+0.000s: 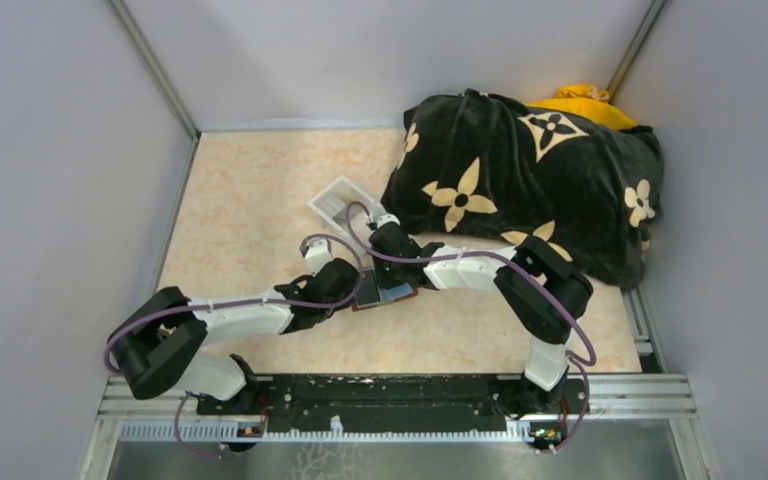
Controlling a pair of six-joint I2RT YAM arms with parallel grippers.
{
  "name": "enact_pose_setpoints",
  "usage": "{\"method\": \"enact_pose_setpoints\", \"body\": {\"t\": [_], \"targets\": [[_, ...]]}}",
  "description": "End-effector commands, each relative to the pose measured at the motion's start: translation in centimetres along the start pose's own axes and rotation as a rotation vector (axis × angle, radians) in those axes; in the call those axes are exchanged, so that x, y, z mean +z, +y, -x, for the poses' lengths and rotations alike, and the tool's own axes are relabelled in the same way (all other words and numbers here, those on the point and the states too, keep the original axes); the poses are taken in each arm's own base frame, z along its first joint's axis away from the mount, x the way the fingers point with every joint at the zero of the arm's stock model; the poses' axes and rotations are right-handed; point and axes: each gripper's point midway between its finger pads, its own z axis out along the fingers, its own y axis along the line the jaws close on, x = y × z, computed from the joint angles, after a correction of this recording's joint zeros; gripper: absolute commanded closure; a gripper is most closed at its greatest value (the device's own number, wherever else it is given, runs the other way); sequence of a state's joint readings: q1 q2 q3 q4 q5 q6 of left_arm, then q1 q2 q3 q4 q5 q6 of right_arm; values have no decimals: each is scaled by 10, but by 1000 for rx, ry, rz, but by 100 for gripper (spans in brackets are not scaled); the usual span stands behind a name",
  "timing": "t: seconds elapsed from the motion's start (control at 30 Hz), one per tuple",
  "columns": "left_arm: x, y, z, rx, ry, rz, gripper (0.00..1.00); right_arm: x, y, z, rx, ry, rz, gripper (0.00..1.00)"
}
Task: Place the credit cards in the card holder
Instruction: Insert the credit card into the card holder, then pick up the credit card from the storage box.
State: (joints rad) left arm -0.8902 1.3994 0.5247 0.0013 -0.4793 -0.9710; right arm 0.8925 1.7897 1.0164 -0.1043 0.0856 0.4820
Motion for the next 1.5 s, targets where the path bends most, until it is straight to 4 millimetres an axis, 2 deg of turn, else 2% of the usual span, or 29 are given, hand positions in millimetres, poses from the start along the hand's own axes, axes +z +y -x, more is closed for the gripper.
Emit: {"method": "enact_pose_setpoints", "body": {"t": [0.0, 0.27, 0.4, 0.5, 0.63, 0.73, 0.77, 0.83, 0.93, 1.07, 1.13, 1.2, 1.23, 1.37, 1.47], "targets": [[-7, 28, -14, 55, 60, 77, 95, -20, 31, 38, -19, -104, 74, 98], [-18, 22, 7, 39, -2, 65, 82, -39, 31, 59, -62, -164, 57, 87], [-24, 17, 21, 32, -38, 60, 74, -47, 33, 68, -90, -179, 57, 86], [-33, 11, 39, 23, -89, 56, 67, -54, 32, 81, -127, -205, 34, 86], [-49, 2, 76, 2, -212, 42, 56, -63, 27, 111, -189, -299, -25, 82], [-60, -3, 103, -3, -297, 36, 48, -81, 37, 146, -254, -432, -2, 51], [-62, -4, 111, -4, -320, 37, 46, -83, 41, 153, -281, -439, 0, 45], [-66, -3, 125, -11, -357, 43, 41, -73, 43, 163, -338, -415, -27, 40], [-66, -2, 143, -25, -380, 38, 38, -65, 49, 185, -388, -409, -47, 39], [-58, 7, 160, -66, -363, 30, 35, -53, 56, 214, -400, -412, 20, 44], [-55, 12, 168, -85, -361, 29, 34, -45, 55, 226, -402, -406, 42, 50], [-54, 15, 176, -89, -369, 27, 34, -29, 52, 229, -404, -364, 69, 56], [-53, 16, 179, -92, -374, 27, 34, -28, 52, 235, -403, -362, 85, 57], [-46, 19, 186, -104, -373, 31, 34, 1, 46, 240, -403, -312, 95, 57], [-41, 20, 188, -109, -365, 32, 34, 16, 41, 245, -392, -299, 93, 55]]}}
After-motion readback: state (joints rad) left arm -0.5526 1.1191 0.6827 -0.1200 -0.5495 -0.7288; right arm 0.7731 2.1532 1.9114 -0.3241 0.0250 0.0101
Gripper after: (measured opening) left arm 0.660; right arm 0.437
